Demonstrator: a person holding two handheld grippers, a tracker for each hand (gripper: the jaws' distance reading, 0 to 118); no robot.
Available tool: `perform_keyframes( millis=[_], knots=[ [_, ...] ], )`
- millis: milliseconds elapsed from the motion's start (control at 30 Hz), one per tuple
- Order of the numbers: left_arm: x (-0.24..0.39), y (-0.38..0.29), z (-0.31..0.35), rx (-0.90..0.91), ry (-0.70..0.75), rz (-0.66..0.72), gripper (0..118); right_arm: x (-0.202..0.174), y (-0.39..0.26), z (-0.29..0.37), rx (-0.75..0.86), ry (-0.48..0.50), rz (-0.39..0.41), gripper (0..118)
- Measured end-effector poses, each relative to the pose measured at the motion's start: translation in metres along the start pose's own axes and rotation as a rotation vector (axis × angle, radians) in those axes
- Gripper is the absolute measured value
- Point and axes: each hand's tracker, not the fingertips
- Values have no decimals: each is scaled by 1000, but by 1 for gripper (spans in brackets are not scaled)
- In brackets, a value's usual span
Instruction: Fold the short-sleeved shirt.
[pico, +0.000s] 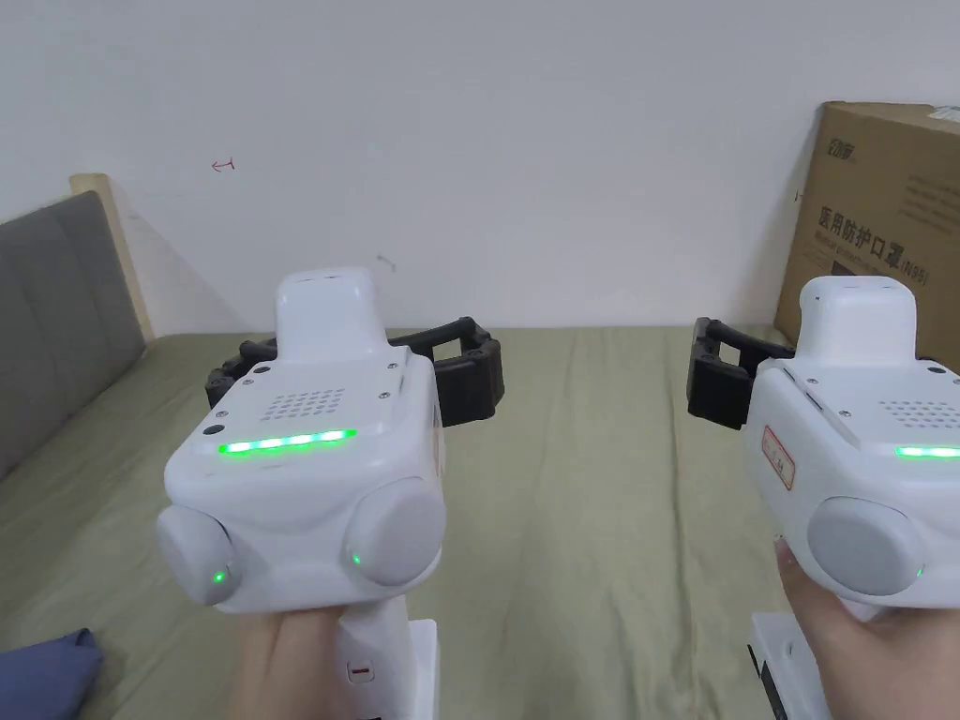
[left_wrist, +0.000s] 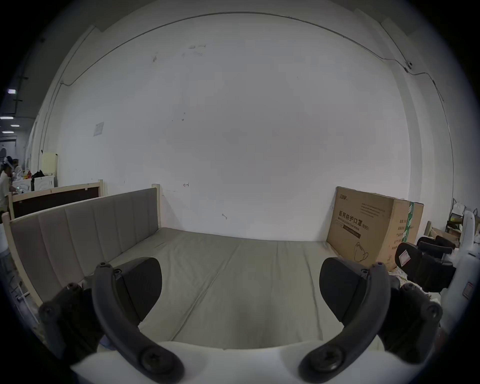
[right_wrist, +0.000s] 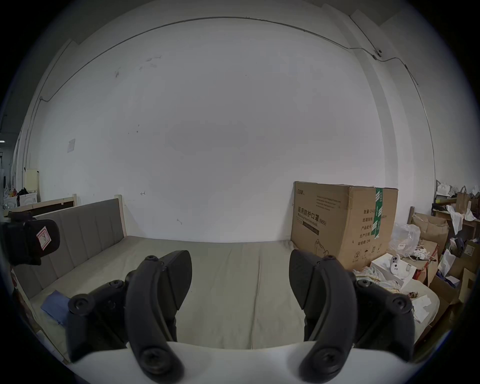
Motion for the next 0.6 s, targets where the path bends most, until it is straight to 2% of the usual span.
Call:
perform_keyframes(
  millis=[600],
  knots=[
    [1,-3,-6,-38,6,16,118,2,2,1,6,3,-5,84]
  ],
)
